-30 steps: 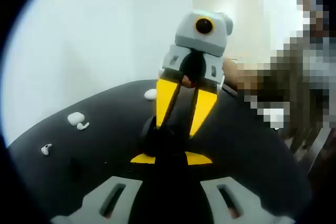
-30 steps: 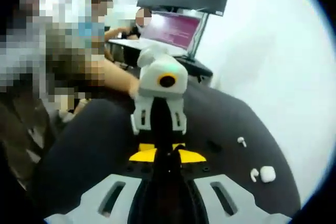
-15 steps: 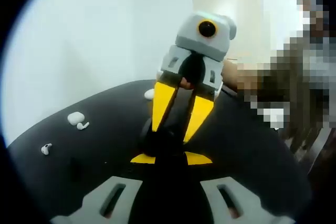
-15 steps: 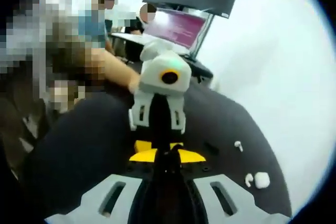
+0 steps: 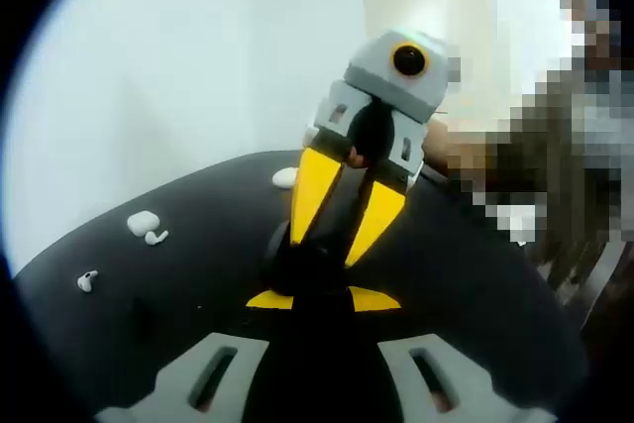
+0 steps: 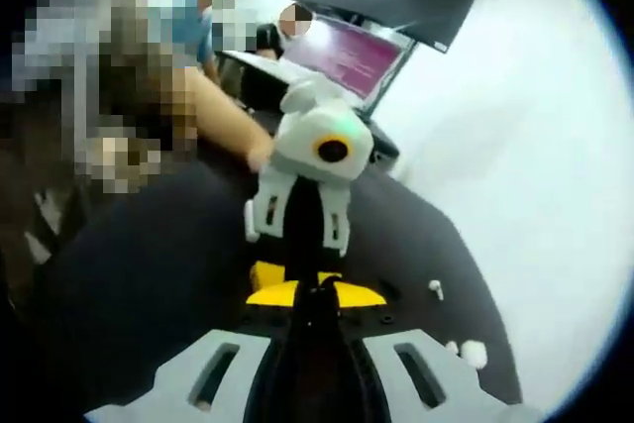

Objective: Pick up three earphones and place each one into its charging case using tactile feedback, ensure that each earphone is properly inserted and securely positioned inside the case.

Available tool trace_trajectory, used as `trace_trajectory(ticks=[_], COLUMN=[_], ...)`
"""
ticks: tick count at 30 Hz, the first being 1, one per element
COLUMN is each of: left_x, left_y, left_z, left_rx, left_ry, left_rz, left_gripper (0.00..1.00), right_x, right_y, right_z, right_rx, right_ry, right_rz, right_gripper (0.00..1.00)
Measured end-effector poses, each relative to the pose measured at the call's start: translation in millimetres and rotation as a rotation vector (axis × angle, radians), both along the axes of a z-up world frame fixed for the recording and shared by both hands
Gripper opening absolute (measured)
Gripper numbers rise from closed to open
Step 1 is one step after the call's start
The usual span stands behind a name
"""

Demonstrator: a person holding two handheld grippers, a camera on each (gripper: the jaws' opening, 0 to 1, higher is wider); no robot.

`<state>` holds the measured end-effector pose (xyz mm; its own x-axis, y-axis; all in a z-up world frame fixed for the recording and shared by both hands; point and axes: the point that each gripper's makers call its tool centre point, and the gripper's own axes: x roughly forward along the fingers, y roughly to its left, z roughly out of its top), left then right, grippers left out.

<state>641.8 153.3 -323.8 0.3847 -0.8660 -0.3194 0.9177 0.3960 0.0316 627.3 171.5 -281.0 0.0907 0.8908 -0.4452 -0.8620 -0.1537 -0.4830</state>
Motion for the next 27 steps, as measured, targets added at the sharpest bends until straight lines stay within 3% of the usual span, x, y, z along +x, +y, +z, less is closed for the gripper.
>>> trace_trajectory(ticks=[1, 2, 5, 8, 10, 14, 19, 27], left_x=[0.1, 0.2, 0.7, 0.9, 0.3, -0.4, -1.4, -1.2], left_y=[0.1, 0.2, 0.5, 0.6, 0.6, 0.4, 0.0, 0.1], left_z=[0.0, 0.0, 0.1, 0.0, 0.4, 0.7, 0.7, 0.4], left_rx=[0.000, 0.000, 0.001, 0.001, 0.001, 0.001, 0.001, 0.001], left_ry=[0.000, 0.001, -0.001, -0.002, -0.004, -0.004, -0.004, 0.001], left_rz=[0.000, 0.001, 0.001, 0.001, 0.000, 0.001, 0.001, 0.003], left_gripper=[0.15, 0.15, 0.15, 0.15, 0.15, 0.15, 0.15, 0.15], right_x=[-0.5, -2.2, 0.8, 2.9, -0.4, 0.3, 0.6, 1.6], right_y=[-0.2, 0.4, 0.1, -5.3, -5.6, -5.5, -0.9, 3.8], right_z=[1.1, 4.9, 16.7, 2.6, 4.5, -0.9, -2.5, -4.5], right_rx=[0.005, 0.028, 0.084, -0.006, 0.025, 0.020, 0.045, 0.099], right_ry=[0.009, 0.025, 0.103, 0.028, 0.100, 0.102, 0.165, 0.177], right_rz=[0.002, 0.008, -0.007, -0.006, -0.032, -0.040, -0.097, -0.188], right_gripper=[0.13, 0.05, 0.04, 0.08, 0.10, 0.16, 0.16, 0.17])
